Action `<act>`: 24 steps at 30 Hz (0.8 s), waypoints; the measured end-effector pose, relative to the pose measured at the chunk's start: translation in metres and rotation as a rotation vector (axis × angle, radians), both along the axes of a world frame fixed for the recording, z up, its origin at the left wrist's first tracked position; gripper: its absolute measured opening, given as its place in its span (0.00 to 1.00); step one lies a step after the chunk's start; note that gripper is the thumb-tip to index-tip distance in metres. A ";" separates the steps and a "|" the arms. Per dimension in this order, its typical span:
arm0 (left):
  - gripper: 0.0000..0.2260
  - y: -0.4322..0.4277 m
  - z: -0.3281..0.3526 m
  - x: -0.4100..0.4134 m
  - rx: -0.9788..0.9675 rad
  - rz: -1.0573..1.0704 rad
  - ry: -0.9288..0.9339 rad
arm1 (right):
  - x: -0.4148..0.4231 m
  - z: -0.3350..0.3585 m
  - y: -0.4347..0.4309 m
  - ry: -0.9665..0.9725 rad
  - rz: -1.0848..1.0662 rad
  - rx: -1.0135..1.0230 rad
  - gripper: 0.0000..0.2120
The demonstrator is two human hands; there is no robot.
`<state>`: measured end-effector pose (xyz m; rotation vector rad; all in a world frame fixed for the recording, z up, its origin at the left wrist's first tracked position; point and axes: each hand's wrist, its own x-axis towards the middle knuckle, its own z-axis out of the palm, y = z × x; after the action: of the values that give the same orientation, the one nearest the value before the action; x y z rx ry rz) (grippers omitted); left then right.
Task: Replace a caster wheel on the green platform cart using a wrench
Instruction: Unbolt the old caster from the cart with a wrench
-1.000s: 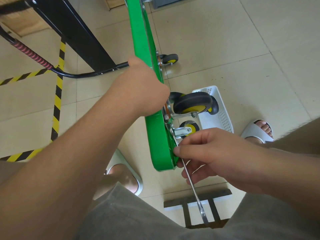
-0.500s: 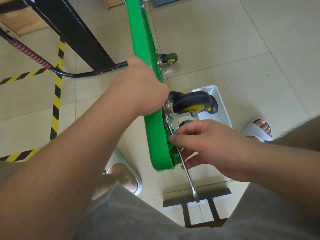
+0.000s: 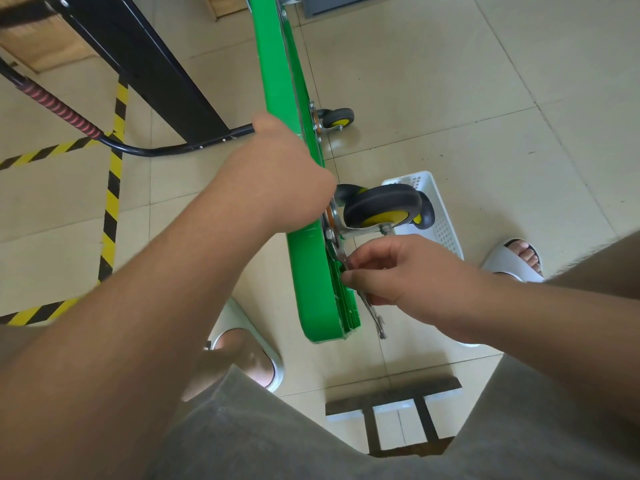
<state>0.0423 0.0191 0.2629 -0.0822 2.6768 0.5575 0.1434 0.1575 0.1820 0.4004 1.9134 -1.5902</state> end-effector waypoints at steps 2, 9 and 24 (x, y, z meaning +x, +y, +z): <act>0.16 0.000 0.000 0.000 0.003 0.003 0.002 | 0.004 0.002 0.000 -0.050 0.001 -0.020 0.04; 0.17 0.000 0.000 0.000 0.011 0.001 0.003 | 0.021 0.018 0.001 -0.139 0.018 -0.108 0.05; 0.16 0.001 -0.001 0.000 -0.024 -0.010 0.021 | 0.011 0.025 -0.003 -0.123 -0.069 -0.232 0.09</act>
<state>0.0423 0.0201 0.2621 -0.0704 2.7030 0.5266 0.1546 0.1541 0.2071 0.4578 1.6177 -1.7664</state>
